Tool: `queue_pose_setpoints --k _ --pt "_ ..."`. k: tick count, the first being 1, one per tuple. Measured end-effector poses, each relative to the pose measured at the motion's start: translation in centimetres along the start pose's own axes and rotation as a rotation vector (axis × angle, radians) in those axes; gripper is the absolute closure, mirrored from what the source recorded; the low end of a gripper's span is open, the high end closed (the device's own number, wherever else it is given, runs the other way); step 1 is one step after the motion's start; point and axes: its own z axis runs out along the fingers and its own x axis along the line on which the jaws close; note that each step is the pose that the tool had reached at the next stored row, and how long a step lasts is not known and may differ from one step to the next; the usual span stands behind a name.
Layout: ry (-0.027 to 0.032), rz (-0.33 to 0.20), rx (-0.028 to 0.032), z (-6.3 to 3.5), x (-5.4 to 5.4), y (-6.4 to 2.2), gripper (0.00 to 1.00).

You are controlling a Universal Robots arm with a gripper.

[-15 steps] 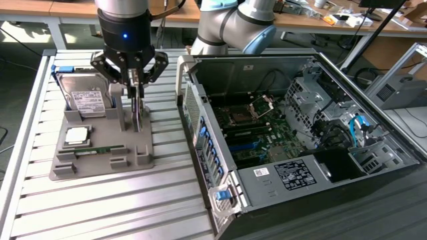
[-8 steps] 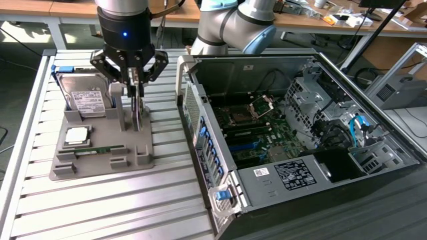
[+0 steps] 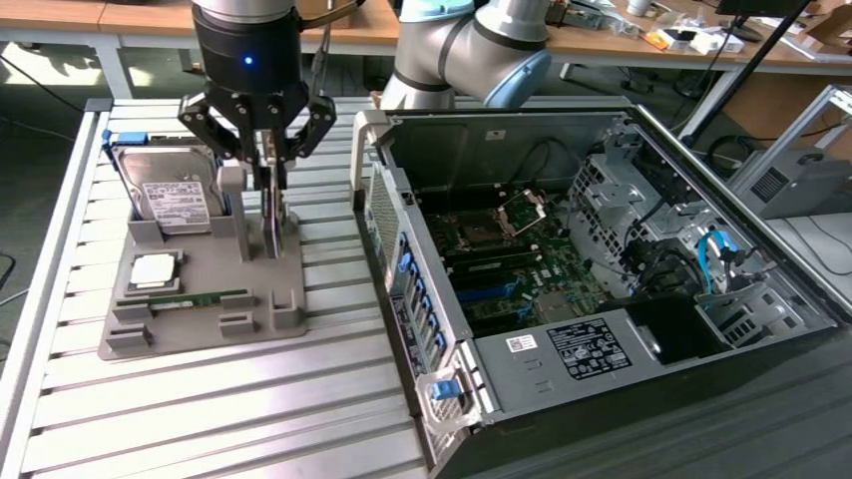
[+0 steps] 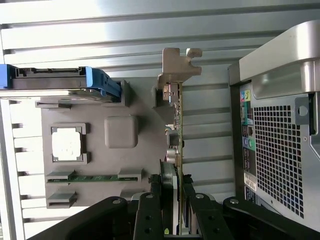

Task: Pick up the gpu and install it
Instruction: 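Pick up the gpu and move the gpu toward the slot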

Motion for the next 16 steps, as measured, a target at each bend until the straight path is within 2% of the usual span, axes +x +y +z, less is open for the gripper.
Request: queue_pose_setpoints --k 16 --pt "0.0 0.0 0.0 -0.91 -0.03 0.01 0.73"
